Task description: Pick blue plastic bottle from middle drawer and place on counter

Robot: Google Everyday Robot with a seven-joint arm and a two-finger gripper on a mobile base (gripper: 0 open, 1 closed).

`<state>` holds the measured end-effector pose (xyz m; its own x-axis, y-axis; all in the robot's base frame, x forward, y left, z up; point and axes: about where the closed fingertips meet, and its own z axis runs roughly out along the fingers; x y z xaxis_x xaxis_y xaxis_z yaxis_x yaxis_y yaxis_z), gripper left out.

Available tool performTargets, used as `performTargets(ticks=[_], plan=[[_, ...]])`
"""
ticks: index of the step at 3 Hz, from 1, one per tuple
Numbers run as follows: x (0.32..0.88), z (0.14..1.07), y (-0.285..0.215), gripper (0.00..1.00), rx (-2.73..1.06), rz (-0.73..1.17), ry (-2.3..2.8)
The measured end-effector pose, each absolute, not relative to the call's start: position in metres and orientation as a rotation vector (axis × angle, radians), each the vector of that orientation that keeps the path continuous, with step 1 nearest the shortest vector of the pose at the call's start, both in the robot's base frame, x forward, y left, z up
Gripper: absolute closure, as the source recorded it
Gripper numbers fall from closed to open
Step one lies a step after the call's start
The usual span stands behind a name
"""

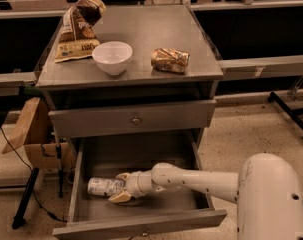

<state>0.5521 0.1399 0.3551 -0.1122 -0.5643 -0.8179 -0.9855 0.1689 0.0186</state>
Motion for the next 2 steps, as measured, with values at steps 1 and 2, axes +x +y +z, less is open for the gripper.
performTargets(ticks=[1,2], plan=[[0.552,0.353,0.139,0.70,-1.454,0.793,1.768],[0.555,0.373,0.122,0.93,-1.436,0.773,1.777]])
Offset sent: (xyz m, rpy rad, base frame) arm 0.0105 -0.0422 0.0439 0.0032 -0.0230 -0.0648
